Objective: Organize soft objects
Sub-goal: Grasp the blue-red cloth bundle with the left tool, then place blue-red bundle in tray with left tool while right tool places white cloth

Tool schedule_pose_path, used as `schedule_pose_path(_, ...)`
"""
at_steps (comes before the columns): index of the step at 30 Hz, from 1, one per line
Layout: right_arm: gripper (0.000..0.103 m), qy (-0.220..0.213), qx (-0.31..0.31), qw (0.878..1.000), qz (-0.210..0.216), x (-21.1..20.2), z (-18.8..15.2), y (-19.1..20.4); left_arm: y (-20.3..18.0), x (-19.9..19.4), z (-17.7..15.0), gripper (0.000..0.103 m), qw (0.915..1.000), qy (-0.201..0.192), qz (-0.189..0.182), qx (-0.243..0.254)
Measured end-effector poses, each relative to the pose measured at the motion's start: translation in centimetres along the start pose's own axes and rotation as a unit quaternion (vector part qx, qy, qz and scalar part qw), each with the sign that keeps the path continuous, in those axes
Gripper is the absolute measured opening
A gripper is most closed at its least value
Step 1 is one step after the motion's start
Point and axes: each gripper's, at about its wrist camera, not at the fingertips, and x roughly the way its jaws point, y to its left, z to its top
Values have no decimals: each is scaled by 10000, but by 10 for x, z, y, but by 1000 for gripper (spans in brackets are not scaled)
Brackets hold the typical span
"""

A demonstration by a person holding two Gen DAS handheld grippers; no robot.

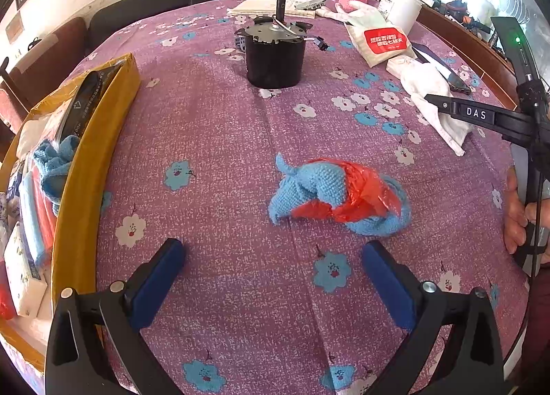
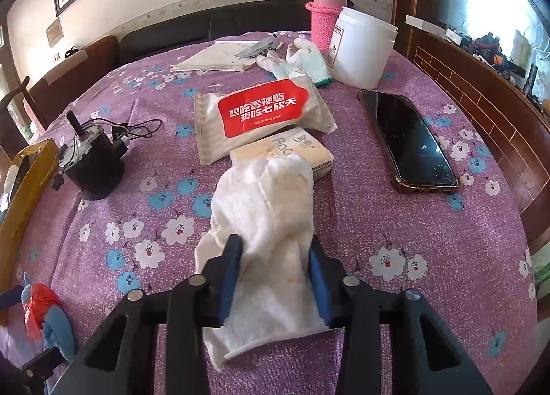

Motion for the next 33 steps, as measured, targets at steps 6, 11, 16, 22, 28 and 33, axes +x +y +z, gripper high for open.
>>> schedule_pose_path(6, 28, 42, 182, 9996, 222, -5, -2, -12, 6, -2, 7, 103, 9992, 12, -279, -302)
schedule_pose_path(11, 26, 0, 622, 9948, 804, -11, 0, -29, -8, 3, 26, 103, 9982, -47, -541, -261)
schedule_pose_path(16, 26, 30, 1268, 9812, 1456, -11, 0, -55, -38, 14, 31, 82, 9994, -38, -182, 292)
schedule_pose_path(22, 26, 47, 1421, 9764, 1624, -12, 0, -60, -30, -12, 25, 50, 9986, -341, -377, 162)
schedule_pose_path(28, 28, 137, 1332, 9787, 1558, -9, 1, -56, 7, -45, 9, 50, 9945, -667, -678, -446)
schedule_pose_path(33, 36, 68, 1018, 9880, 1164, -5, 2, -43, 45, -67, -13, 50, 9896, -848, -710, -916)
